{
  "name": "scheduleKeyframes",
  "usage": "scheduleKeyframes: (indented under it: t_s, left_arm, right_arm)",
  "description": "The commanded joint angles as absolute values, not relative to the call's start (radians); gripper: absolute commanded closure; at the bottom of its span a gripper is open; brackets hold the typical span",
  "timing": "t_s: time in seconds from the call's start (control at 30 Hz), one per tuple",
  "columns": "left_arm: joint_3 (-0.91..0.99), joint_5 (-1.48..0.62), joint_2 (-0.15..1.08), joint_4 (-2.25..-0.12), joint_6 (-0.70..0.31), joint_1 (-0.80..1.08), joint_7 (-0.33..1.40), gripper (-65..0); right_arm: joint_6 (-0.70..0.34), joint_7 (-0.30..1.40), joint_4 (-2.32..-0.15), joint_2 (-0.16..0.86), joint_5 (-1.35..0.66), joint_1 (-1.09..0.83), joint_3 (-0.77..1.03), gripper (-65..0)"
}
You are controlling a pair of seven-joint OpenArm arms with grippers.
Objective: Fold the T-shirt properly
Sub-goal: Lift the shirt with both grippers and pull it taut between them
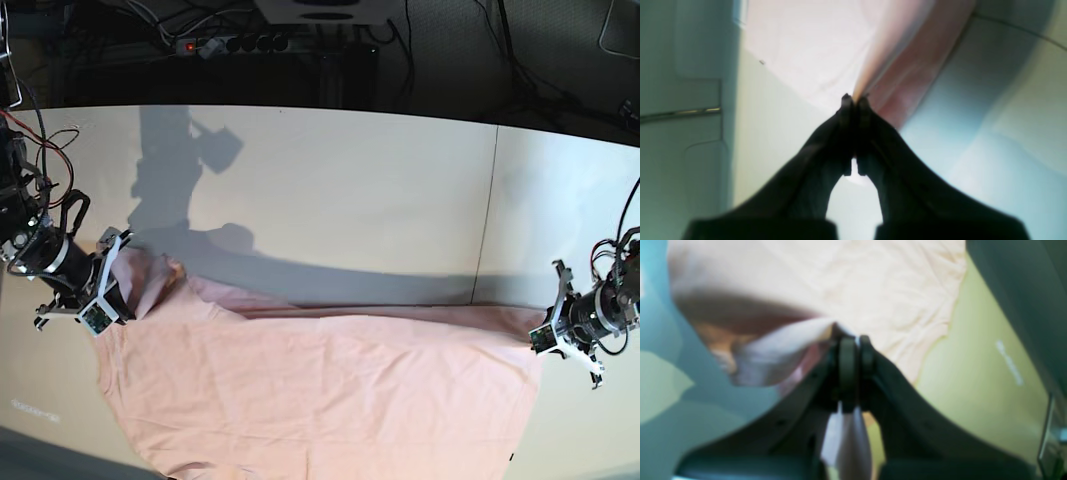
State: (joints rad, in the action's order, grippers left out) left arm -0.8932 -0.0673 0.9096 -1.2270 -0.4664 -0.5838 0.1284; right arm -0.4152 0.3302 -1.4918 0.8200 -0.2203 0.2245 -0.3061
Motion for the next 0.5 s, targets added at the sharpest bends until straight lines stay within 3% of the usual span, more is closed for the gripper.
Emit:
scheduleKeyframes:
  t_s: [0.0,0.23,0.47]
  left_arm:
    - [-0.885,-0.071,0.915,-1.208,-0.468,-0.645,0.121,0.0]
    - [-1.004,-0.037,0.814,-0.999,-0.468,-0.819,0.115,0.0]
    - [-1.103,0.005,0.761,-0.906,-0.442,-0.886,0.057,0.0]
  right_arm:
    - [-0.461,0.311,-1.484,0.841,-0.218,0.283,-0.325,0.0]
    - [-0.479,0.311,-1.341,0.823,-0.205,0.537,-0.545,0.0]
    - [-0.499,0.311,-1.17,0.724,-0.134,0.718,-0.673,0.0]
